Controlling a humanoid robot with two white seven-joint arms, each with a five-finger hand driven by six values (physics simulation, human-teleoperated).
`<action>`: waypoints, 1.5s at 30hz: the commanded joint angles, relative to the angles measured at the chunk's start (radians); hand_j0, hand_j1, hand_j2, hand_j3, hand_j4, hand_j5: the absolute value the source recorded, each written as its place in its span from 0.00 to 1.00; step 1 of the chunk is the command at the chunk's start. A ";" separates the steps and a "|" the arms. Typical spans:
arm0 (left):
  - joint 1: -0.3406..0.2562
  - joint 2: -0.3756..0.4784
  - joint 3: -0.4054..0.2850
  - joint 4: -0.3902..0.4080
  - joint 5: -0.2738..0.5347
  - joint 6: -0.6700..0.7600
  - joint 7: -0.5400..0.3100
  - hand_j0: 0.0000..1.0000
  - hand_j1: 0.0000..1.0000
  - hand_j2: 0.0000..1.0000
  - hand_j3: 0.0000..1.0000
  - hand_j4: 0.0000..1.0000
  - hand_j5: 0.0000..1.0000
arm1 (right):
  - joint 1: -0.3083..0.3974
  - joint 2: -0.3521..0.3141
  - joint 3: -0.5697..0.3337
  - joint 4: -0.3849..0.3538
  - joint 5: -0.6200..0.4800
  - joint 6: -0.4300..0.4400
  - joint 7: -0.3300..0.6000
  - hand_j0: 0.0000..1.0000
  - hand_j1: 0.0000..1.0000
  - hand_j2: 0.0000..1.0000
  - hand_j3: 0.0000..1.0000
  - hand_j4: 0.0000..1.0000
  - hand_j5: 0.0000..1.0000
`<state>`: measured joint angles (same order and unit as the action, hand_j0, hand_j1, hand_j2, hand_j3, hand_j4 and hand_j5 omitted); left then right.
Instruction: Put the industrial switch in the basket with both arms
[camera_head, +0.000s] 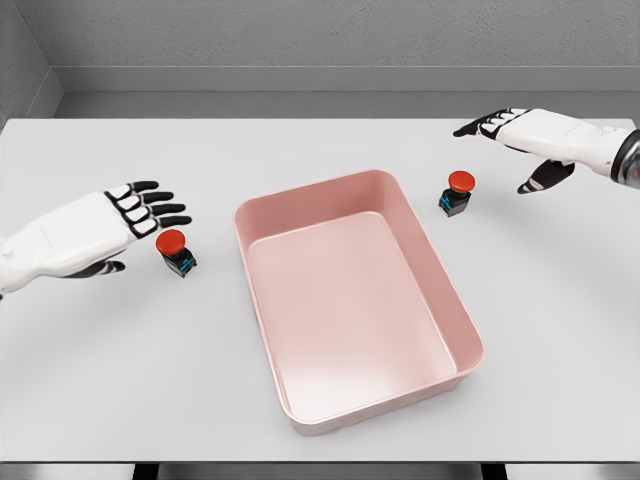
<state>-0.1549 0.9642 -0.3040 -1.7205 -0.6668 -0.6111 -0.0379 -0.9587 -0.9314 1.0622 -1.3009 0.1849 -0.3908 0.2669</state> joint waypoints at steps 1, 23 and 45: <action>0.000 -0.021 0.000 0.002 -0.010 0.000 0.001 1.00 1.00 1.00 1.00 1.00 1.00 | 0.000 -0.004 -0.001 0.000 -0.004 0.001 -0.005 1.00 1.00 1.00 1.00 1.00 1.00; -0.086 -0.174 -0.072 0.205 -0.073 0.000 0.006 1.00 1.00 1.00 1.00 1.00 1.00 | -0.028 0.092 0.084 0.042 0.001 0.161 -0.002 1.00 1.00 1.00 1.00 1.00 1.00; -0.130 -0.234 -0.124 0.314 -0.116 0.000 0.006 1.00 1.00 1.00 1.00 1.00 1.00 | -0.025 0.151 0.153 0.051 -0.001 0.162 -0.002 0.89 0.89 0.89 0.89 0.89 0.89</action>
<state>-0.2853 0.7326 -0.4264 -1.4077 -0.7876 -0.6105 -0.0307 -0.9833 -0.7807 1.2101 -1.2523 0.1862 -0.2302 0.2668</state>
